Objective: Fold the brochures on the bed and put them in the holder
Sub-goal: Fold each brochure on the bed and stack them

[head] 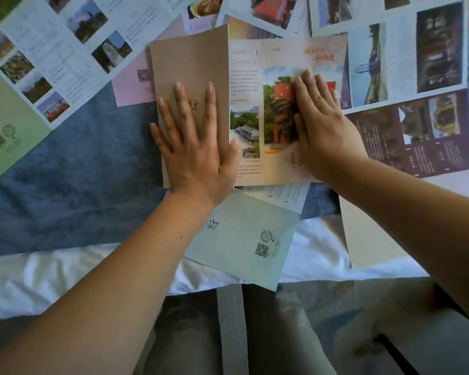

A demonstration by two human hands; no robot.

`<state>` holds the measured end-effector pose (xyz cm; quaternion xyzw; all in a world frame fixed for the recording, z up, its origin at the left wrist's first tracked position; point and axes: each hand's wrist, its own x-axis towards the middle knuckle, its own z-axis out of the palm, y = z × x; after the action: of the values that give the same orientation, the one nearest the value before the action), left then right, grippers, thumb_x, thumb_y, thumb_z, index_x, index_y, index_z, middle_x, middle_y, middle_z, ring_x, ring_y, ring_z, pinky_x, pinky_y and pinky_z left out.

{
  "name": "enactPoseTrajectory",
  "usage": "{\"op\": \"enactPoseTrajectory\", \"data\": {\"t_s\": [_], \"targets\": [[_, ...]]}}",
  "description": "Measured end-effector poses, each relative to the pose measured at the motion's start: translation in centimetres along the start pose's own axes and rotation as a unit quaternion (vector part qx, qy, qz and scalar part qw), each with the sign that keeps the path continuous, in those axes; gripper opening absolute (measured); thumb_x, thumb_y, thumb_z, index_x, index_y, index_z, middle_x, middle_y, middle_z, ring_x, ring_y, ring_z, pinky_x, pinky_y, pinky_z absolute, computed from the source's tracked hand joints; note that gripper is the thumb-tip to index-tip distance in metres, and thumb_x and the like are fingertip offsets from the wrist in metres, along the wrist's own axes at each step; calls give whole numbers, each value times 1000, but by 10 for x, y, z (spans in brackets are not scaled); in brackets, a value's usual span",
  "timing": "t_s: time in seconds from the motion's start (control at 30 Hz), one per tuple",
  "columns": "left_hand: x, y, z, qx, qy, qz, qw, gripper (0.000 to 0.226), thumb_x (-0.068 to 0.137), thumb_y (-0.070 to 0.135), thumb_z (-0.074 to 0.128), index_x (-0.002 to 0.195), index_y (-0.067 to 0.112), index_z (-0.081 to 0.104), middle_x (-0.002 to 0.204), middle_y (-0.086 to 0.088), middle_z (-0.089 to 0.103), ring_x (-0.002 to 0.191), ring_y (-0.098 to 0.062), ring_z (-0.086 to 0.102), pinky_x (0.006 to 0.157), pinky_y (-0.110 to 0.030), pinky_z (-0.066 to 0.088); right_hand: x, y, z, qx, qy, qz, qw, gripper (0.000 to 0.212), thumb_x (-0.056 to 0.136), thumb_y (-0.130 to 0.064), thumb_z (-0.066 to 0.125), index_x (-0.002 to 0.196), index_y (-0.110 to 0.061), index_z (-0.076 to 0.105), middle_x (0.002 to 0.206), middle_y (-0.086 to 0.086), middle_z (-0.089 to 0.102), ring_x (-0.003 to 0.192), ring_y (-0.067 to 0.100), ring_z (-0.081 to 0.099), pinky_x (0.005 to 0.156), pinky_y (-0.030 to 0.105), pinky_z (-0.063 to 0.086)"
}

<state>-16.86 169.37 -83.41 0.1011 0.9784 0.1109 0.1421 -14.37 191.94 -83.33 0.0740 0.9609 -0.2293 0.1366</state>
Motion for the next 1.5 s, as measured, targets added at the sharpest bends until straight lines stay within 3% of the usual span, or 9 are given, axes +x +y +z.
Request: {"op": "enactPoseTrajectory", "data": {"t_s": [0.13,0.3,0.6,0.77,1.27,1.5], "targets": [[-2,21,4,10,2,6,1000,81,94,57,28,165,27,2,171,-20,-6,155,-49,-6,122,-69,3,-5,0,3,-34,5,-21,999,59,113,-31,27,166,-15,7,174,3,1,160,19,-5,127,29,-7],[-4,48,26,25,1,27,999,71,96,51,27,164,35,13,171,-20,0,156,-49,-2,123,-66,3,-5,0,14,-43,33,-23,998,60,111,-26,29,166,-15,7,174,2,2,160,20,-3,128,30,-8],[-2,42,44,70,55,32,996,61,105,50,26,163,40,14,170,-23,6,155,-49,4,124,-64,5,-3,-6,16,-70,37,-21,997,61,111,-32,26,167,-17,7,174,-1,3,160,20,-3,127,32,-10],[-1,12,33,78,50,27,995,60,106,52,22,163,41,9,170,-22,4,156,-48,3,123,-65,6,0,-35,24,-89,10,-44,995,63,111,-44,21,167,-18,6,174,-2,1,160,24,-5,129,41,-6],[-32,-143,1,89,52,-30,994,62,105,57,26,163,42,10,172,-18,3,157,-44,2,122,-66,11,13,-171,100,-113,-23,-101,988,65,111,-47,16,166,-17,-2,174,-1,-7,159,22,-12,128,39,-12],[-38,-176,-4,77,64,-41,994,63,104,59,25,163,41,13,172,-17,4,157,-44,3,121,-68,12,19,-198,117,-134,-31,-122,983,73,108,-57,13,166,-15,-3,174,1,-9,159,22,-13,129,42,-7]]}}
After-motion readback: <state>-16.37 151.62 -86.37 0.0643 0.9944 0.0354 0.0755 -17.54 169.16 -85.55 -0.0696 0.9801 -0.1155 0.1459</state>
